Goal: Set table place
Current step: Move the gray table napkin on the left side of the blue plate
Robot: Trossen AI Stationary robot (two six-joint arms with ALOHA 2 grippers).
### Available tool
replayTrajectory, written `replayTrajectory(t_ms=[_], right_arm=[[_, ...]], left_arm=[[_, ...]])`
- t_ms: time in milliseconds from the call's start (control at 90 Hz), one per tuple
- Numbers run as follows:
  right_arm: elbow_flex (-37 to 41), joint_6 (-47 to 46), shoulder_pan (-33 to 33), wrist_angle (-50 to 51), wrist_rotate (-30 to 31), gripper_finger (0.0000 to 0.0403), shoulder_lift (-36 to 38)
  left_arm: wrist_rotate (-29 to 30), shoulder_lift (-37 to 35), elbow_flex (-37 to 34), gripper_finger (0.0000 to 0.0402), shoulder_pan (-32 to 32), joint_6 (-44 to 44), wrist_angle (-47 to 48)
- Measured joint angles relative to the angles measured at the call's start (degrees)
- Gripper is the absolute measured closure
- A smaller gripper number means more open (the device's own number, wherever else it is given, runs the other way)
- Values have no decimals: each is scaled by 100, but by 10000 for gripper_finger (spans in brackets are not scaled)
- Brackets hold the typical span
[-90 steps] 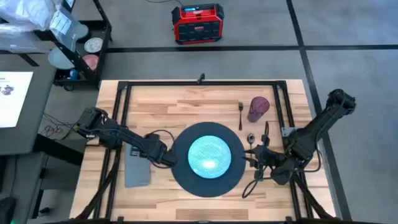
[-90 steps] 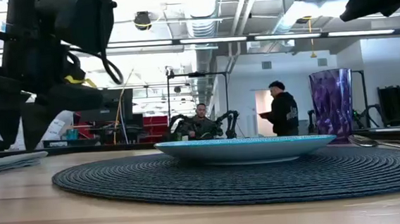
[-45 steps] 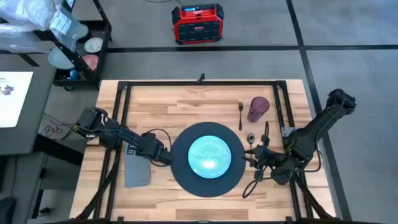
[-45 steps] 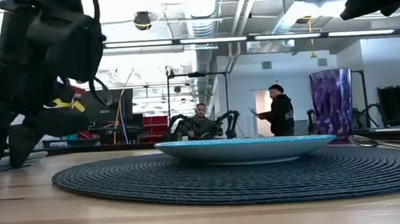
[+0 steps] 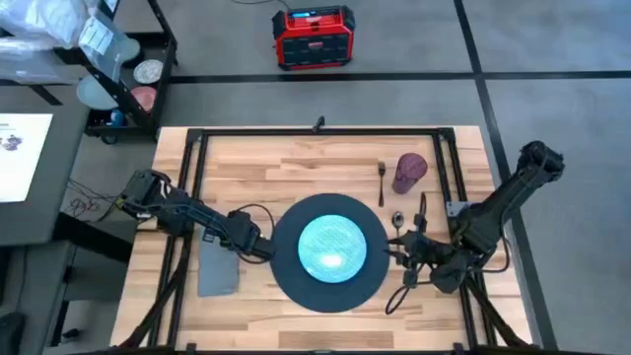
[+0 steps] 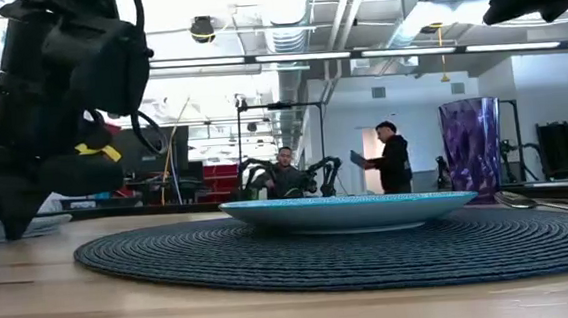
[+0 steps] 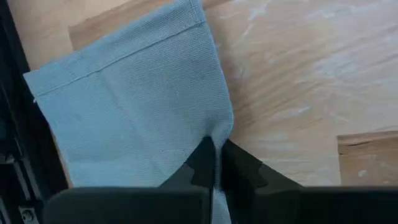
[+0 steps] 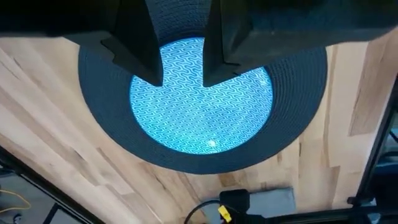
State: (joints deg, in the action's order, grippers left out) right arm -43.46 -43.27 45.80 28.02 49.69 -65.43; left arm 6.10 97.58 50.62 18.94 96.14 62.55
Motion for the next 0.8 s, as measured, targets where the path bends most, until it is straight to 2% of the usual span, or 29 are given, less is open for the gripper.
replayTrajectory(t_ms=[522,800], right_arm=[[0,17,-1,-1,-2,302,0],[0,17,0,-21,-2,302,0]], left_arm=[[343,11,370,401,39,-201,90],[637,11,812,401,38,-326,435]])
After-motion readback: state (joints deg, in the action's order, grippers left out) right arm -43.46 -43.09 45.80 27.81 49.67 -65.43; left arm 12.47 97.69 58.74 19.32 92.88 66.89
